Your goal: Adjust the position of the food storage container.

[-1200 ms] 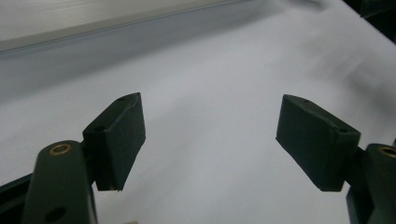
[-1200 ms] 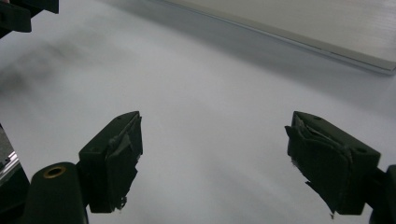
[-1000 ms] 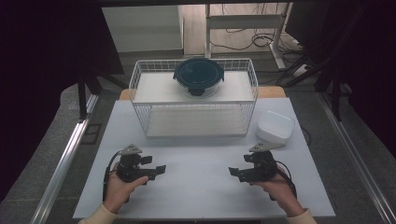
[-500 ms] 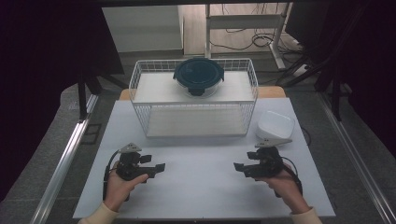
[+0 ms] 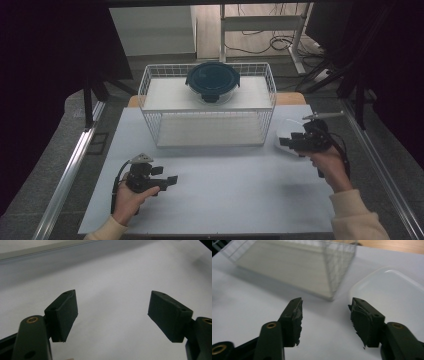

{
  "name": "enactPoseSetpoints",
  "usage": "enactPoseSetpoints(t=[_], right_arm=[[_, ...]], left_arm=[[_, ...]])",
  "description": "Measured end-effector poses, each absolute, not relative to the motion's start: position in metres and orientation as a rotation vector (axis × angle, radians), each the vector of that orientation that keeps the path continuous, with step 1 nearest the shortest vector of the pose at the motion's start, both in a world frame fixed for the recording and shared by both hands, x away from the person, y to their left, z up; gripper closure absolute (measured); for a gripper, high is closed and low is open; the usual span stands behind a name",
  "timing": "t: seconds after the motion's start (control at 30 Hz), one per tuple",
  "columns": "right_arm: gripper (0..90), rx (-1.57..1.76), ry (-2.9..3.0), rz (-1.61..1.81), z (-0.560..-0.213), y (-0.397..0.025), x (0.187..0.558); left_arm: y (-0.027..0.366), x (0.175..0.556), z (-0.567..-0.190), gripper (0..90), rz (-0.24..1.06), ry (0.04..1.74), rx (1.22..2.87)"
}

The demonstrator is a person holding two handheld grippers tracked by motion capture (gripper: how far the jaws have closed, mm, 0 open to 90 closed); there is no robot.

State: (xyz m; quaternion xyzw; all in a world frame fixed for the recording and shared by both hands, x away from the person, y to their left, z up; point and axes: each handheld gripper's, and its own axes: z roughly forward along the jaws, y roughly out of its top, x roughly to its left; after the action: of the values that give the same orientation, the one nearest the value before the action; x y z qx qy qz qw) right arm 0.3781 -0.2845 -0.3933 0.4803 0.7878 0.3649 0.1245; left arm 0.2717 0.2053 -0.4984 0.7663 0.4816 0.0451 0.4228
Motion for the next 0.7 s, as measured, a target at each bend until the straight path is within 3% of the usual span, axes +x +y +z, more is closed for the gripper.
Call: enactPoseSetpoints(t=[0.27,0.33,0.6,0.7], right_arm=[[61.2,1.565,2.241,0.958,-0.401,-0.307,0.448],[63.0,1.574,2.241,0.939,-0.403,-0.308,0.452],[84.3,1.58,2.226,0.835,-0.416,-0.325,0.487],[87.7,1.568,2.203,0.841,-0.417,-0.33,0.493]], left_arm=[[0.206,0.274,-0.504,23.4,0.099,1.224,1.917],[0.207,0.273,-0.504,23.4,0.096,1.224,1.916],[0.21,0.274,-0.504,23.3,0.086,1.236,1.906],[0.212,0.274,-0.504,23.3,0.085,1.239,1.901]])
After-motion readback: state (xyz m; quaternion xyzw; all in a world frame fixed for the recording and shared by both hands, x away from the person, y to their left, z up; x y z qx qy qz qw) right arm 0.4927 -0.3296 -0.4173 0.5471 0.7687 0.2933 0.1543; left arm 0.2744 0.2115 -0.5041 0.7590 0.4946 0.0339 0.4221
